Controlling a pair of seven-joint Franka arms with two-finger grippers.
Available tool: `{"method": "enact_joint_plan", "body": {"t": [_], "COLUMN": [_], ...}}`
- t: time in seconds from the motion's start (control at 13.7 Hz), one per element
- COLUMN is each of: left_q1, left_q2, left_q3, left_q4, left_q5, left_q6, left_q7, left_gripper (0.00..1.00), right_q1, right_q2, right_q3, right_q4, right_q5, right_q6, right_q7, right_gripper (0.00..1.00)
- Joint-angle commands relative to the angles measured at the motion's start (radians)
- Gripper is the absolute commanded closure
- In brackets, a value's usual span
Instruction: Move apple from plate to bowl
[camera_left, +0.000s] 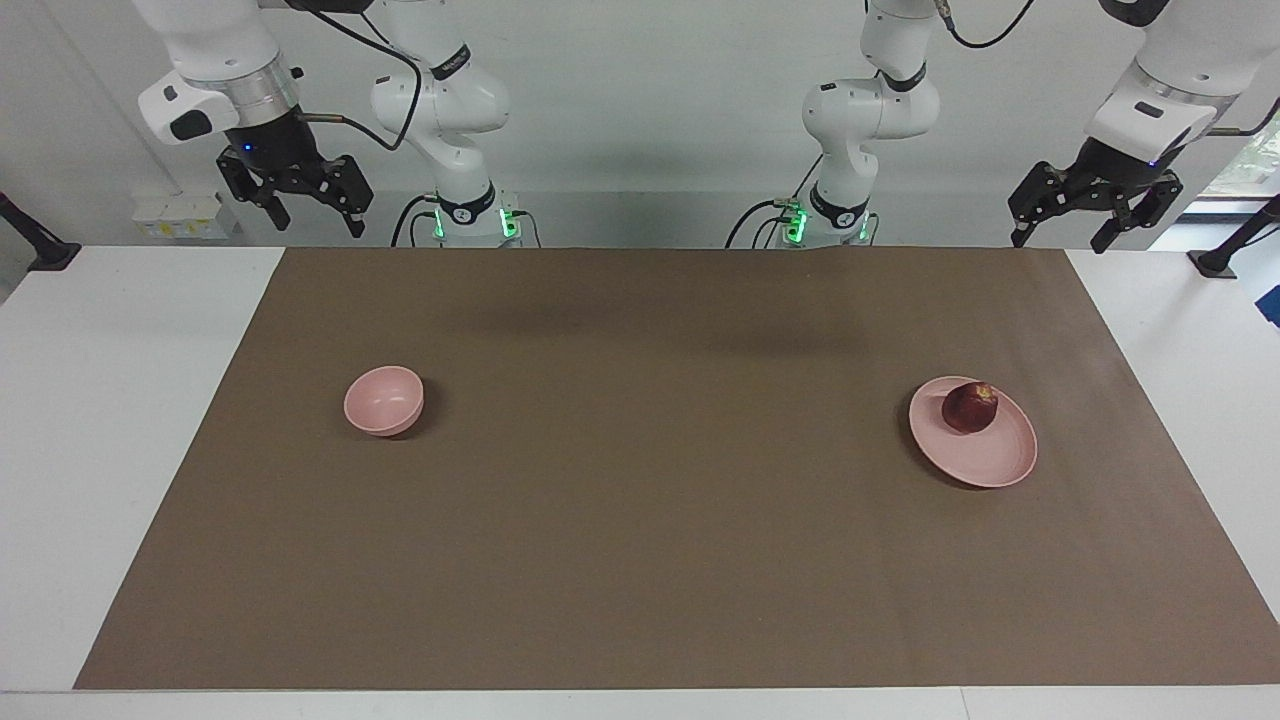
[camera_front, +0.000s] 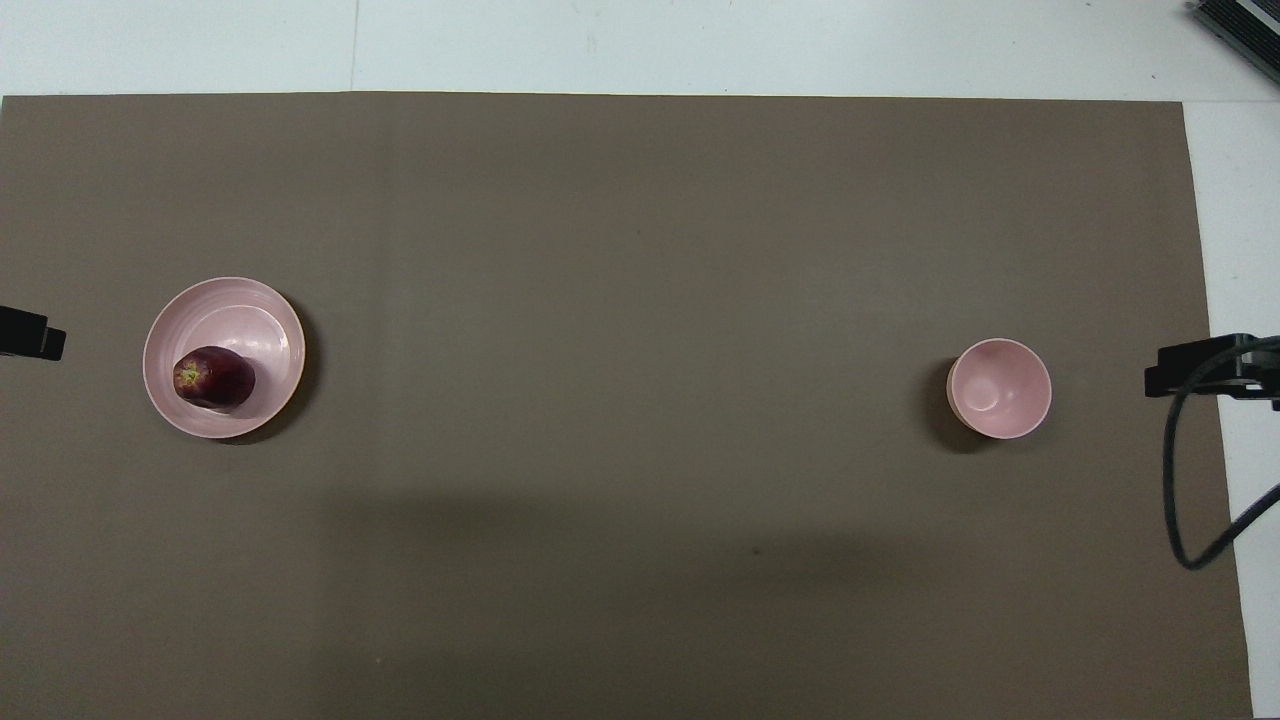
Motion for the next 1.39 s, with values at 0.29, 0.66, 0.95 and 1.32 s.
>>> {"method": "enact_joint_plan", "body": {"t": [0.29,0.66,0.95,1.32], "left_q1": [-0.001,0.008,0.013,0.011], "left_q2": [-0.022,-0.022,-0.022,-0.027], "left_q3": [-0.005,-0.005,-0.004,-0.007], "left_q4": [-0.014,-0.014,-0.016,-0.065], "left_q5": [-0.005,-0.005,-0.005,-0.006], "left_q6": [-0.01,-0.021,-0.022,0.06], "left_q7": [-0.002,-0.002,-0.005,0.006], "left_gripper": [0.0,0.0,0.0,0.0], "right_q1": [-0.002,-0.002,-0.002,-0.001], "right_q2": [-0.015,-0.016,-0.022,-0.024], "right_q3": [0.009,0.014,0.017,0.018], "right_q4": [-0.038,-0.044,-0.059,-0.059], "right_q5": [0.007,0.024,0.042,0.056], "right_q6": [0.042,0.039,0.043,0.04], "right_q7": [-0.007,-0.009,-0.007,-0.006], "right_gripper": [0.0,0.0,0.0,0.0]}}
